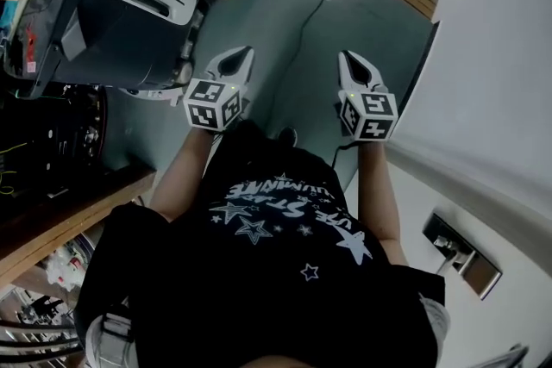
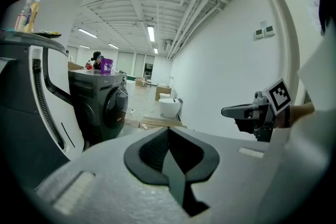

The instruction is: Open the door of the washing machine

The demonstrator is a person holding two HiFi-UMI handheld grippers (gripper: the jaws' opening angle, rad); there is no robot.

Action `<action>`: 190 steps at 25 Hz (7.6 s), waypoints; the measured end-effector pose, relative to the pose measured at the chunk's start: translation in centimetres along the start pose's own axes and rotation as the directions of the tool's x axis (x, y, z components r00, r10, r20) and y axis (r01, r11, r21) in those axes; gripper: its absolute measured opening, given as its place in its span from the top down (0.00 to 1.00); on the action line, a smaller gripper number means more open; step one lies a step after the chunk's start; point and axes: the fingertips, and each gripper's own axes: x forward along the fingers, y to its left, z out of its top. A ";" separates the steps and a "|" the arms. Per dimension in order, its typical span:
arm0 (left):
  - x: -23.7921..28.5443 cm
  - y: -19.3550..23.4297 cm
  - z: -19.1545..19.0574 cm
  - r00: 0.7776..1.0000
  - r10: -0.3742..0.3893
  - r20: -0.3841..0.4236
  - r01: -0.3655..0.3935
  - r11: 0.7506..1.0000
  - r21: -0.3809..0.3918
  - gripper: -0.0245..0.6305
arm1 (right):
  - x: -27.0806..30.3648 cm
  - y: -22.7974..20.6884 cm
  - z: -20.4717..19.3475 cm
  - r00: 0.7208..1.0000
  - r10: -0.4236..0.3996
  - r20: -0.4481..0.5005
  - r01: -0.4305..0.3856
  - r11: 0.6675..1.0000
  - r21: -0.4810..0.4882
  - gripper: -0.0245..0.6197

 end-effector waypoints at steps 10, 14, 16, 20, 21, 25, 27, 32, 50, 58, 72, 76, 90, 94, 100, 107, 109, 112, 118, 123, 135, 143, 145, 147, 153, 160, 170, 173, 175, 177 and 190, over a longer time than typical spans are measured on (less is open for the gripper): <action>0.7 2.9 1.7 0.998 0.063 0.006 -0.063 0.998 0.000 0.95 | 3.6 0.7 2.5 0.997 0.064 0.036 -0.064 0.998 0.011 0.76; 2.9 3.7 2.4 0.998 0.056 0.000 -0.056 0.998 0.006 0.95 | 5.4 -0.2 3.2 0.996 0.084 0.023 -0.084 0.996 0.010 0.61; 4.4 4.6 3.0 0.999 0.053 -0.001 -0.053 0.998 0.017 0.95 | 6.6 -1.0 3.2 0.997 0.081 0.004 -0.081 0.997 0.016 0.57; 8.3 7.5 4.0 0.999 0.048 0.001 -0.048 0.999 0.007 0.95 | 9.4 -3.4 3.9 0.998 0.055 -0.018 -0.054 0.998 0.029 0.57; 9.6 8.4 4.3 0.999 0.046 0.002 -0.046 0.999 -0.003 0.95 | 10.3 -4.2 4.3 0.999 0.045 -0.022 -0.045 0.999 0.027 0.57; 15.0 11.5 5.1 0.999 0.034 -0.017 -0.035 0.998 -0.058 0.95 | 14.5 -7.5 5.9 0.998 0.014 -0.057 -0.013 1.000 0.025 0.57; 17.8 13.1 5.7 0.999 0.024 -0.037 -0.026 0.997 -0.071 0.95 | 17.0 -9.1 6.9 0.997 0.007 -0.083 -0.005 1.000 0.028 0.57; 23.9 17.1 9.3 0.999 0.003 -0.054 -0.007 0.998 -0.061 0.95 | 24.2 -12.3 11.2 0.990 0.020 -0.137 -0.019 1.000 0.009 0.57; 31.6 31.5 14.6 0.983 0.178 -0.030 -0.181 0.969 -0.168 0.95 | 46.2 -12.6 19.8 0.954 0.221 -0.201 -0.233 0.972 -0.038 0.57; 35.6 34.2 16.0 0.940 0.335 -0.069 -0.341 0.913 -0.221 0.95 | 56.2 -16.8 23.0 0.915 0.336 -0.224 -0.355 0.934 -0.047 0.57; 47.6 38.2 19.5 0.809 0.543 -0.224 -0.587 0.769 -0.254 0.95 | 75.2 -28.3 26.3 0.815 0.461 -0.351 -0.524 0.845 -0.107 0.57; 49.6 39.1 19.3 0.780 0.573 -0.253 -0.625 0.733 -0.268 0.95 | 79.3 -29.4 25.3 0.784 0.484 -0.390 -0.565 0.815 -0.125 0.57; 54.7 40.7 15.7 0.743 0.605 -0.288 -0.670 0.678 -0.302 0.95 | 93.1 -28.4 22.6 0.739 0.538 -0.406 -0.661 0.695 -0.283 0.57; 54.8 40.9 14.3 0.734 0.609 -0.301 -0.679 0.661 -0.319 0.95 | 96.1 -27.3 22.2 0.739 0.525 -0.423 -0.669 0.645 -0.368 0.57; 54.5 42.3 13.8 0.720 0.627 -0.295 -0.693 0.638 -0.336 0.95 | 98.9 -26.7 22.0 0.741 0.487 -0.461 -0.668 0.597 -0.443 0.57; 55.2 42.2 13.0 0.741 0.598 -0.306 -0.672 0.650 -0.355 0.95 | 100.3 -25.7 20.8 0.708 0.454 -0.541 -0.705 0.507 -0.497 0.57; 55.3 42.0 12.6 0.747 0.589 -0.309 -0.665 0.654 -0.361 0.95 | 100.2 -25.3 20.6 0.700 0.448 -0.557 -0.713 0.489 -0.503 0.57; 55.6 41.6 12.4 0.758 0.576 -0.305 -0.652 0.660 -0.374 0.95 | 100.1 -25.3 20.5 0.700 0.443 -0.560 -0.713 0.470 -0.520 0.58; 56.3 40.6 12.0 0.785 0.542 -0.301 -0.620 0.684 -0.384 0.95 | 100.2 -25.6 20.2 0.731 0.360 -0.579 -0.682 0.381 -0.624 0.66; 56.3 40.2 11.8 0.793 0.532 -0.297 -0.609 0.690 -0.390 0.95 | 99.3 -26.4 20.0 0.727 0.351 -0.590 -0.686 0.402 -0.607 0.66; 55.9 40.1 11.0 0.823 0.489 -0.291 -0.567 0.744 -0.355 0.95 | 94.2 -29.5 18.2 0.725 0.269 -0.634 -0.684 0.379 -0.623 0.66; 56.0 38.5 9.1 0.864 0.399 -0.307 -0.493 0.793 -0.359 0.95 | 90.0 -31.5 16.4 0.736 0.217 -0.642 -0.670 0.377 -0.640 0.66; 55.9 38.1 8.7 0.872 0.377 -0.312 -0.475 0.806 -0.354 0.95 | 89.1 -31.7 15.9 0.734 0.208 -0.646 -0.670 0.374 -0.641 0.66; 55.6 38.0 8.5 0.879 0.360 -0.312 -0.459 0.816 -0.352 0.95 | 88.2 -31.9 15.2 0.725 0.193 -0.661 -0.678 0.366 -0.637 0.66; 54.3 38.1 7.7 0.893 0.333 -0.303 -0.429 0.833 -0.348 0.95 | 85.8 -32.3 13.9 0.712 0.141 -0.688 -0.685 0.353 -0.637 0.68; 51.9 37.7 6.7 0.907 0.302 -0.292 -0.391 0.861 -0.324 0.95 | 82.4 -33.1 12.2 0.720 0.079 -0.690 -0.651 0.424 -0.630 0.69; 48.8 36.6 4.9 0.932 0.235 -0.275 -0.309 0.913 -0.268 0.95 | 74.8 -33.4 8.7 0.744 0.011 -0.668 -0.555 0.567 -0.609 0.70; 48.1 36.1 4.6 0.941 0.211 -0.263 -0.278 0.927 -0.251 0.95 | 72.2 -33.1 7.5 0.754 -0.012 -0.657 -0.518 0.604 -0.605 0.70; 47.7 35.6 4.5 0.948 0.190 -0.257 -0.253 0.938 -0.239 0.95 | 70.5 -32.9 6.7 0.760 -0.026 -0.649 -0.493 0.627 -0.603 0.70; 47.2 35.0 4.5 0.953 0.166 -0.253 -0.225 0.947 -0.228 0.95 | 68.9 -32.5 5.9 0.767 -0.042 -0.641 -0.464 0.654 -0.598 0.70; 44.4 31.4 -0.3 0.947 0.002 -0.322 -0.081 0.969 -0.233 0.95 | 59.7 -27.2 0.7 0.755 -0.062 -0.653 -0.389 0.758 -0.523 0.72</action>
